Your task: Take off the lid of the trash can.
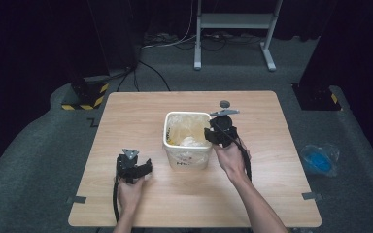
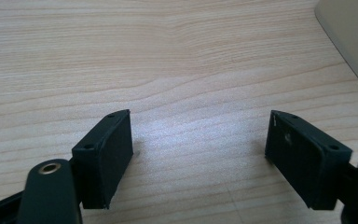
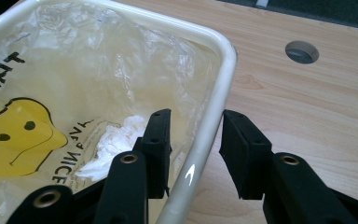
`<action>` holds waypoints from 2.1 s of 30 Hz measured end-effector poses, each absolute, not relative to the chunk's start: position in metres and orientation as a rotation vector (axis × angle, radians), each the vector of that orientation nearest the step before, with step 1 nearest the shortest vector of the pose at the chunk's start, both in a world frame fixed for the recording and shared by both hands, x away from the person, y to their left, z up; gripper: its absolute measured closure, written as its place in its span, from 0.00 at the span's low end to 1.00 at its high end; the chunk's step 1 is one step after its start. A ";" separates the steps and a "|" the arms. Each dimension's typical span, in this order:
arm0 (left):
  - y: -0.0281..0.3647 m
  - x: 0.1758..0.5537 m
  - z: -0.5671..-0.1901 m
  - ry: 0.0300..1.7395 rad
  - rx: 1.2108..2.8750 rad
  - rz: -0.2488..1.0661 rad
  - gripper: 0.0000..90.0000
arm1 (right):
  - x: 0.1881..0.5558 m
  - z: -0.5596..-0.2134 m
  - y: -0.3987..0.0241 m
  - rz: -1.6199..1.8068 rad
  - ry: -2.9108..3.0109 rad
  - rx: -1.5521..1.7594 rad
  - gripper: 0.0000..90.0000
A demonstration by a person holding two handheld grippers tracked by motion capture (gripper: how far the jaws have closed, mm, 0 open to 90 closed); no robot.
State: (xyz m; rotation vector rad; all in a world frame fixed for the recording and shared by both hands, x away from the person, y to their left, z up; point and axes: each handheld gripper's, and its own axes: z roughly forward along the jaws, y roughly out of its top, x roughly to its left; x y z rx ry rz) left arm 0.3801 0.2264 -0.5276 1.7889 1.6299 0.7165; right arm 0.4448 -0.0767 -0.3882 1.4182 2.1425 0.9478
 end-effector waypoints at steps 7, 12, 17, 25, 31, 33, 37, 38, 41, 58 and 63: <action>0.226 0.380 -0.528 1.630 1.788 0.716 0.25 | 0.444 -0.388 -0.076 0.926 2.131 1.420 0.75; 0.226 0.380 -0.528 1.630 1.788 0.717 0.25 | 0.443 -0.387 -0.075 0.923 2.114 1.412 0.77; 0.226 0.380 -0.528 1.631 1.788 0.716 0.25 | 0.442 -0.387 -0.074 0.919 2.097 1.400 0.78; 0.226 0.380 -0.528 1.630 1.787 0.716 0.25 | 0.441 -0.386 -0.072 0.907 2.082 1.397 0.80; 0.227 0.380 -0.528 1.630 1.790 0.717 0.26 | 0.441 -0.385 -0.071 0.903 2.069 1.388 0.80; 0.227 0.380 -0.528 1.629 1.790 0.716 0.26 | 0.440 -0.385 -0.071 0.902 2.066 1.388 0.81; 0.226 0.380 -0.528 1.630 1.789 0.716 0.26 | 0.440 -0.384 -0.070 0.902 2.061 1.382 0.81; 0.226 0.380 -0.528 1.630 1.788 0.716 0.26 | 0.440 -0.384 -0.070 0.903 2.059 1.382 0.81; 0.226 0.380 -0.528 1.630 1.788 0.716 0.26 | 0.440 -0.383 -0.070 0.900 2.052 1.380 0.82; 0.227 0.380 -0.528 1.630 1.788 0.717 0.26 | 0.439 -0.380 -0.064 0.889 2.042 1.360 0.87; 0.227 0.380 -0.528 1.630 1.789 0.717 0.26 | 0.439 -0.379 -0.064 0.898 2.034 1.356 0.87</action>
